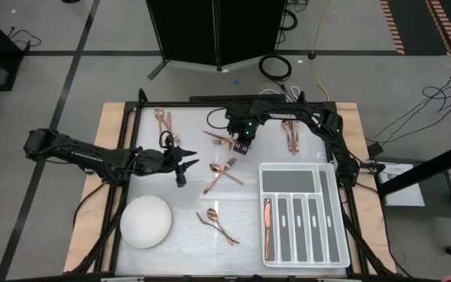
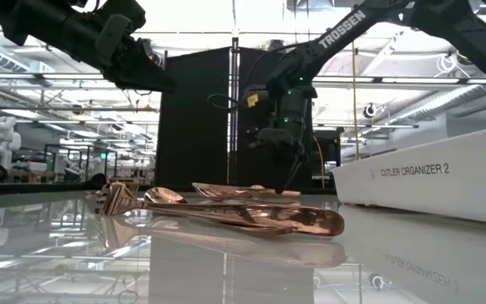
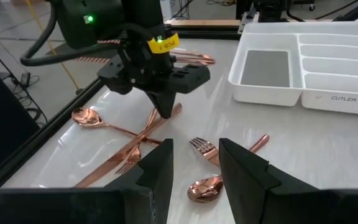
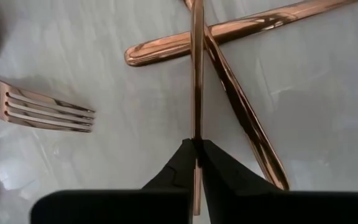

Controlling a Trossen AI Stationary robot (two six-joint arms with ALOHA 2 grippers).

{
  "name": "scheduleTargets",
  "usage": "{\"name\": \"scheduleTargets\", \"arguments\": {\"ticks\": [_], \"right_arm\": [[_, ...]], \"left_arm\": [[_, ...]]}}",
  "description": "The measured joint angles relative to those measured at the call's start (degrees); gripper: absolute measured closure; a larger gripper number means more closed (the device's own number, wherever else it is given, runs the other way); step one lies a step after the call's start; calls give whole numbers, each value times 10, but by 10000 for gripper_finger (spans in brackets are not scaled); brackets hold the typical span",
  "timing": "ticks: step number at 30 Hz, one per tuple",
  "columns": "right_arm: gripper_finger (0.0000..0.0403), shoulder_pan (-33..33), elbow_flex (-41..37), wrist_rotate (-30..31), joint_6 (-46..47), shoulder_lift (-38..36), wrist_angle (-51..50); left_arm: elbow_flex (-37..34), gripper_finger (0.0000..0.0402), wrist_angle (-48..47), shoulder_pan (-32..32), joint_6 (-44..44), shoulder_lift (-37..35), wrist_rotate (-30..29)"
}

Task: Sort silverware
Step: Put the middle brown knife in white silverware organizer

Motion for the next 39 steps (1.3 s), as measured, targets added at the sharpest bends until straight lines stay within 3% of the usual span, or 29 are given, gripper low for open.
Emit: {"name": "scheduleTargets", "arguments": {"ticks": [10, 17, 24, 39], "right_arm": [[317, 7, -3, 25, -19, -1, 43], [299, 9, -2, 25, -21, 0, 102], [317, 15, 1, 25, -17, 14, 112], [395, 26, 1, 29, -4, 24, 100]], "left_arm": [[0, 272, 0, 0, 0, 0, 0], [0, 272, 0, 0, 0, 0, 0], [0, 272, 0, 0, 0, 0, 0], [0, 272, 0, 0, -2, 0, 0]]}}
